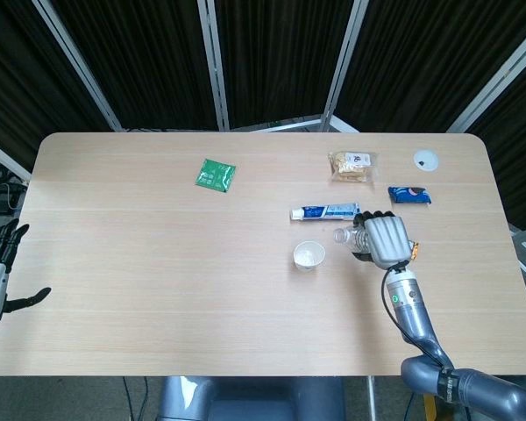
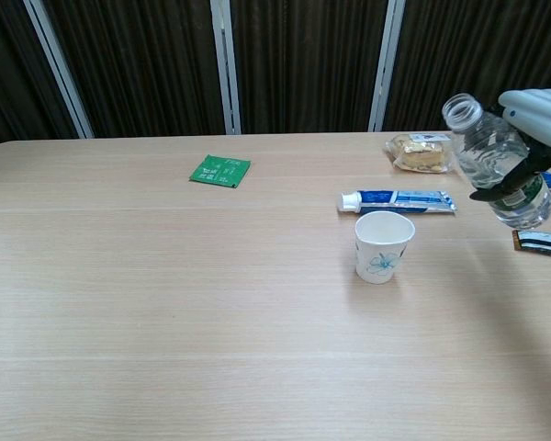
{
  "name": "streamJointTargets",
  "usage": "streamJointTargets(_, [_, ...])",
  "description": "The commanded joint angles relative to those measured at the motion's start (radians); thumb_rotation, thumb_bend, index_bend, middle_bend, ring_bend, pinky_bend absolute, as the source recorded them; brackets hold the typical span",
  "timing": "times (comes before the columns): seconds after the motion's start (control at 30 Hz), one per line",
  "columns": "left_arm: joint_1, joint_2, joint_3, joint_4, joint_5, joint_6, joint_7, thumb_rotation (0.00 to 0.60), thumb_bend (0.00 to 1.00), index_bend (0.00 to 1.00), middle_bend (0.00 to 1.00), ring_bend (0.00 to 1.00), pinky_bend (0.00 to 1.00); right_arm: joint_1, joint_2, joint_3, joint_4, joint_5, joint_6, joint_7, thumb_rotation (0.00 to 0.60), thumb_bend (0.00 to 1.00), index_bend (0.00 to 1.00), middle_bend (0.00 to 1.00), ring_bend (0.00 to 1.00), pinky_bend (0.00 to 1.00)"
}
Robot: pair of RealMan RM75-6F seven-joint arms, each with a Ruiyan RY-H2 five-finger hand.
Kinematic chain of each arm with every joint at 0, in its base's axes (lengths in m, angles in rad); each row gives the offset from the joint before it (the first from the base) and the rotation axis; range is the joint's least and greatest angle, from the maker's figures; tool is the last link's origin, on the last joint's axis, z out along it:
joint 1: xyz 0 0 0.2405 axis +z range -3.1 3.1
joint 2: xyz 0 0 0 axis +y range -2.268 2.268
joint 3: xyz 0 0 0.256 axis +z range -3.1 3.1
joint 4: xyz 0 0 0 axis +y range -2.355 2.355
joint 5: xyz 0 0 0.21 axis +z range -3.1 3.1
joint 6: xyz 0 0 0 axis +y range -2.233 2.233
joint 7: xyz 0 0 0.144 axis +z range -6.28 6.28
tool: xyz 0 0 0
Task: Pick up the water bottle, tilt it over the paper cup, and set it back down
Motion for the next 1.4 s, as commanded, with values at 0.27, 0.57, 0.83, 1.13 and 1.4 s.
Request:
streamJointTargets(0.27, [0.003,0.004,0.006,-0.009,0.010,0.003,0.000,0.600,0.00,0.00,0.00,0.00,0.00,-0.138,0.231,-0.073,-0.142,-0.181,-0.104,0.716,0.600,0.68,0.50,0.65,0.56,0.47])
streamJointTargets(0.57, [0.002,0.001,0.012,-0.019,0.018,0.001,0.011,0.600,0.00,0.00,0.00,0.00,0.00,-0.143,0.252,-0.216,-0.081,-0.480,-0.053,1.093,0.600,0.70,0.52,0.65,0.56,0.47])
streamJointTargets(0.83, [-0.001,-0.003,0.010,-0.014,0.008,-0.007,0.016,0.600,0.00,0.00,0.00,0.00,0.00,-0.114,0.154,-0.283,0.016,-0.626,0.025,1.097,0.600,0.74,0.52,0.65,0.56,0.47])
streamJointTargets(1.13, [-0.007,-0.010,0.004,0.004,-0.014,-0.025,0.019,0.600,0.00,0.00,0.00,0.00,0.00,-0.064,0.022,-0.283,0.102,-0.625,0.005,1.006,0.600,0.75,0.52,0.65,0.56,0.47])
streamJointTargets(1.4, [-0.011,-0.015,-0.001,0.015,-0.032,-0.038,0.020,0.600,0.00,0.00,0.00,0.00,0.00,-0.039,-0.077,-0.281,0.222,-0.623,0.040,0.976,0.600,0.75,0.52,0.65,0.56,0.47])
